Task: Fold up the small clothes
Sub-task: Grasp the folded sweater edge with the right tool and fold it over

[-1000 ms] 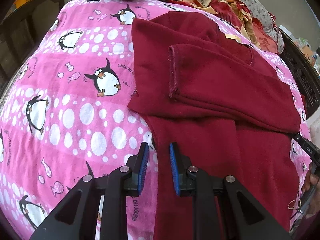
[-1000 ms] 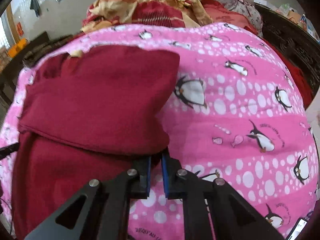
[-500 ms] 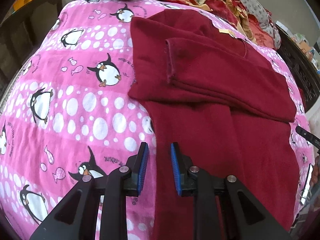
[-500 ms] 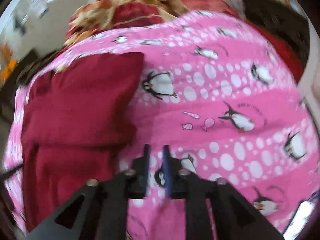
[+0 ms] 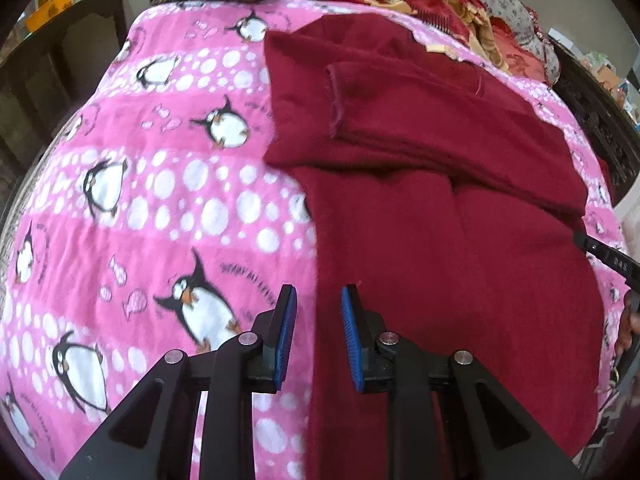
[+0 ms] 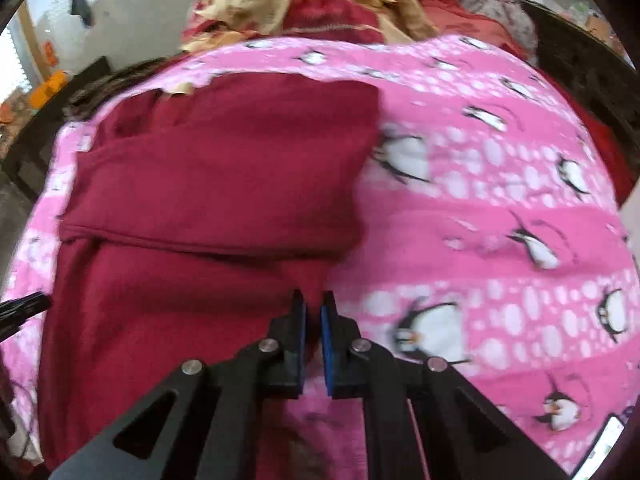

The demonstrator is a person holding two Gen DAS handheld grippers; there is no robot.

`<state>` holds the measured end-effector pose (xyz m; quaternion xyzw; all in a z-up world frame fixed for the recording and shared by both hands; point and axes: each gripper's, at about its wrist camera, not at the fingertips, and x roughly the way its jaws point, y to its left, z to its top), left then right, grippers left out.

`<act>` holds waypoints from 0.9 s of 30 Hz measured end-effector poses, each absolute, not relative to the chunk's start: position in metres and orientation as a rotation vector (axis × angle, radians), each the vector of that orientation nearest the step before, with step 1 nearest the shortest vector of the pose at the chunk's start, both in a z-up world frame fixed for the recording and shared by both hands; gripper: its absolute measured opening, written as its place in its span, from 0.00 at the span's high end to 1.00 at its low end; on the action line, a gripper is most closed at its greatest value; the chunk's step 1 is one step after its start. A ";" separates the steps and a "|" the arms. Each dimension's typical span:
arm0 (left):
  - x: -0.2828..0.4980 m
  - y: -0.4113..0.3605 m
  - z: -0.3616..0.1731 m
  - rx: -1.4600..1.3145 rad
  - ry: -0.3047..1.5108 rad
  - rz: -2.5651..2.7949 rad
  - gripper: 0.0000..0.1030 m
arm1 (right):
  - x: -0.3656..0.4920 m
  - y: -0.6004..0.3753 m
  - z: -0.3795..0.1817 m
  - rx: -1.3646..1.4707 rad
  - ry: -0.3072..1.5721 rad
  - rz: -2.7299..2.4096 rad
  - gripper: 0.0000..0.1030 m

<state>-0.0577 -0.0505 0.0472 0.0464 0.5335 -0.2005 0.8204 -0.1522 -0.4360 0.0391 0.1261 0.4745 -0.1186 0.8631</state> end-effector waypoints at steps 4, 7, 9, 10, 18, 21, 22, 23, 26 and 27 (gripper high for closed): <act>-0.067 -0.047 0.047 0.085 1.142 -0.420 0.97 | -0.150 -0.434 0.034 0.309 1.010 -0.250 0.93; -0.075 -0.045 0.052 0.105 1.130 -0.422 0.97 | -0.160 -0.429 0.049 0.332 1.002 -0.238 0.82; -0.081 -0.043 0.055 0.108 1.128 -0.425 0.97 | -0.171 -0.427 0.057 0.346 1.015 -0.200 0.65; -0.083 -0.044 0.056 0.108 1.128 -0.426 0.97 | -0.180 -0.424 0.061 0.354 1.022 -0.166 0.57; -0.117 -0.036 0.063 0.129 1.127 -0.451 0.97 | -0.242 -0.401 0.047 0.359 1.105 -0.081 0.46; -0.130 -0.032 0.061 0.132 1.147 -0.467 0.97 | -0.255 -0.389 0.032 0.349 1.122 -0.057 0.48; -0.134 -0.031 0.061 0.139 1.154 -0.468 0.97 | -0.257 -0.381 0.031 0.283 1.113 -0.076 0.72; -0.137 -0.030 0.061 0.143 1.157 -0.468 0.97 | -0.260 -0.375 0.033 0.214 1.096 -0.096 0.91; -0.150 -0.020 0.065 0.124 1.162 -0.476 0.97 | -0.273 -0.384 0.047 0.286 1.049 -0.087 0.92; -0.153 -0.018 0.065 0.116 1.166 -0.480 0.97 | -0.278 -0.389 0.052 0.298 1.031 -0.099 0.92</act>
